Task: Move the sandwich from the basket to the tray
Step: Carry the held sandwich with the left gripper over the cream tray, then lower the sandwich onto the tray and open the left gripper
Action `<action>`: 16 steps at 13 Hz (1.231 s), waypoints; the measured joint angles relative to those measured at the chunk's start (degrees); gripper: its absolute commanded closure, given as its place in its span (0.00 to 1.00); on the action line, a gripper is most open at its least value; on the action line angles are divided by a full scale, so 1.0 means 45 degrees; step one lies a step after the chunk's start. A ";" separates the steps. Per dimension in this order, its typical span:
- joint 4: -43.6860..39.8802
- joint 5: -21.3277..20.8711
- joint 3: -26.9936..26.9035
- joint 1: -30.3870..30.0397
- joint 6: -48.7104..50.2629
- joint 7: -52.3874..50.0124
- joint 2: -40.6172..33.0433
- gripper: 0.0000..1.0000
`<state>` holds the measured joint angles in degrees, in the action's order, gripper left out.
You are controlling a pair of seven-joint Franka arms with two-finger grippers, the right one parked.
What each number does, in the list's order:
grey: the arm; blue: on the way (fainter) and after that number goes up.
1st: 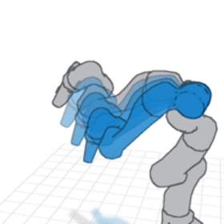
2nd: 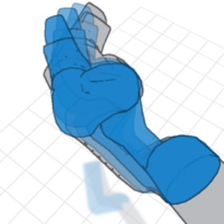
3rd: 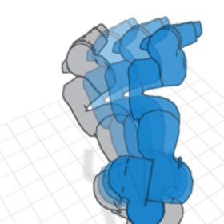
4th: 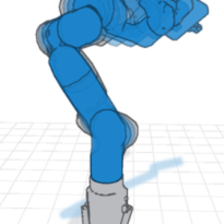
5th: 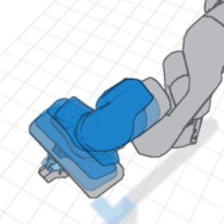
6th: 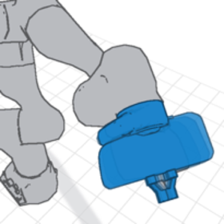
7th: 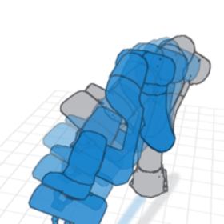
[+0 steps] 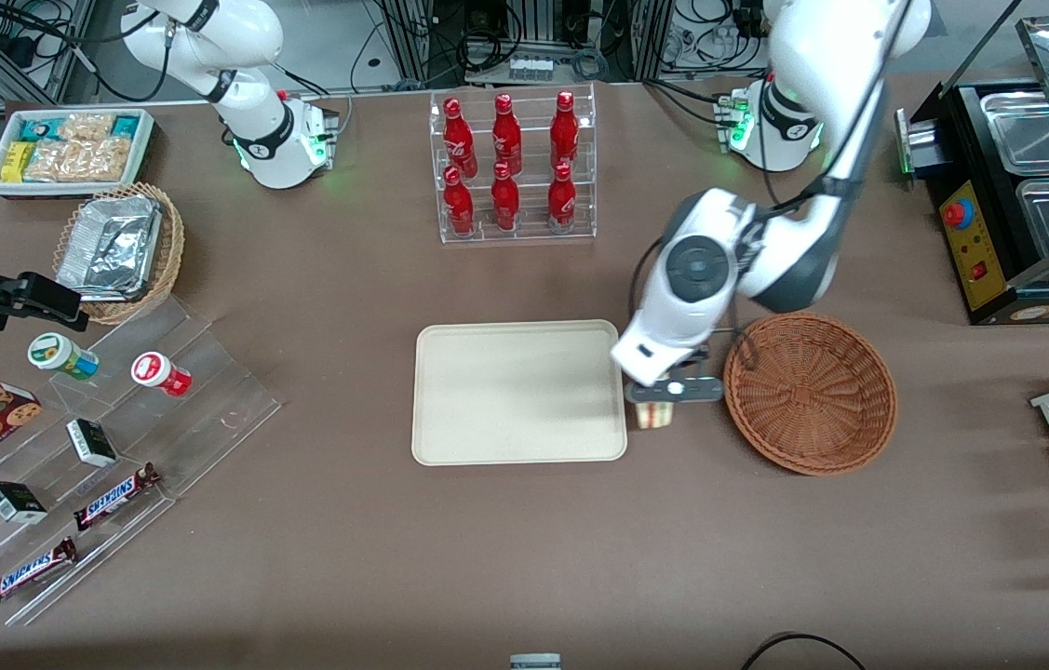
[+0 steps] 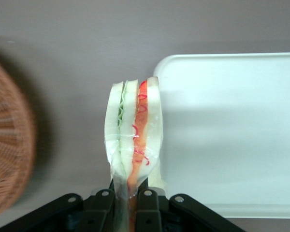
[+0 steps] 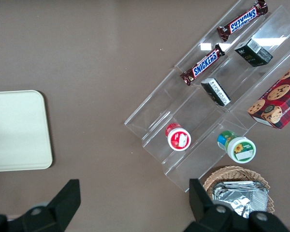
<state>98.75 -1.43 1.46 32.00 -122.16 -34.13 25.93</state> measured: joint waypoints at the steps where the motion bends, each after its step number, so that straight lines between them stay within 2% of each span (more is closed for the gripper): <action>1: -0.0520 0.0021 0.0008 0.0330 -0.0001 -0.0323 0.0491 1.00; 7: -0.2842 0.0030 0.0110 0.1343 -0.0008 -0.0956 0.2909 1.00; 13: -0.3302 0.0030 0.0410 0.1351 -0.0660 -0.0793 0.3746 1.00; 14: -0.3332 0.0030 0.0447 0.1351 -0.0715 -0.0766 0.3859 0.77; 15: -0.3373 0.0030 0.0462 0.1351 -0.0767 -0.0760 0.3908 0.08; 16: -0.3389 0.0030 0.0472 0.1351 -0.0791 -0.0760 0.3910 0.00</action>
<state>83.50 -1.30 3.58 38.08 -125.72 -37.56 43.53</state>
